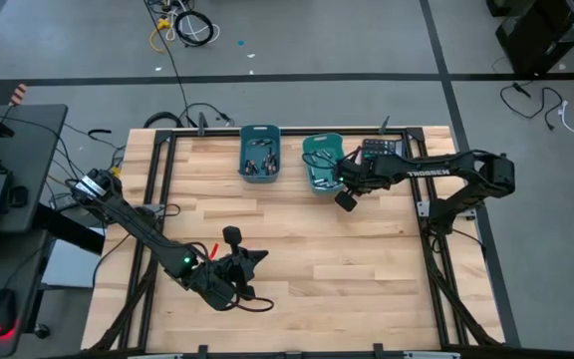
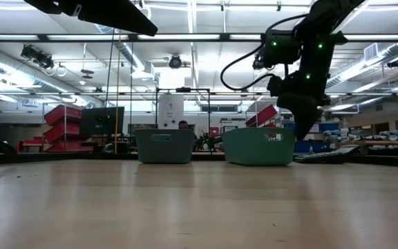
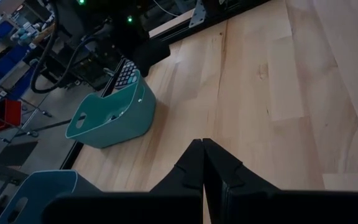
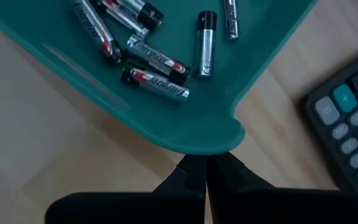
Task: Sort batteries
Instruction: Move all the bins to the top corner of the table
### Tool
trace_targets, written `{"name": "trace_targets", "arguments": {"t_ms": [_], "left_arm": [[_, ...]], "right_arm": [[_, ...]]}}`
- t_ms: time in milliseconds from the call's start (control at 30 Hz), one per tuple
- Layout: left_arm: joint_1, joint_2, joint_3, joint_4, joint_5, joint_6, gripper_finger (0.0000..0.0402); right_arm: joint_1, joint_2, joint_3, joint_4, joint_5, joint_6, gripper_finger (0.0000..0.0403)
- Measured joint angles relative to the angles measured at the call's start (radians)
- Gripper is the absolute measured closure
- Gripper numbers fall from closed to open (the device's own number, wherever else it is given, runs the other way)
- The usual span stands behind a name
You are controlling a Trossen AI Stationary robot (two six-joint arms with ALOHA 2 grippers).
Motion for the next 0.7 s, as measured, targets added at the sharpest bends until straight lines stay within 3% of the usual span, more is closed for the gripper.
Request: {"name": "trace_targets", "arguments": {"t_ms": [700], "left_arm": [[0.0,0.0,0.0,0.0,0.002,0.0,0.0402]], "right_arm": [[-0.149,0.0,0.0,0.218,-0.058,-0.183,0.0403]]}}
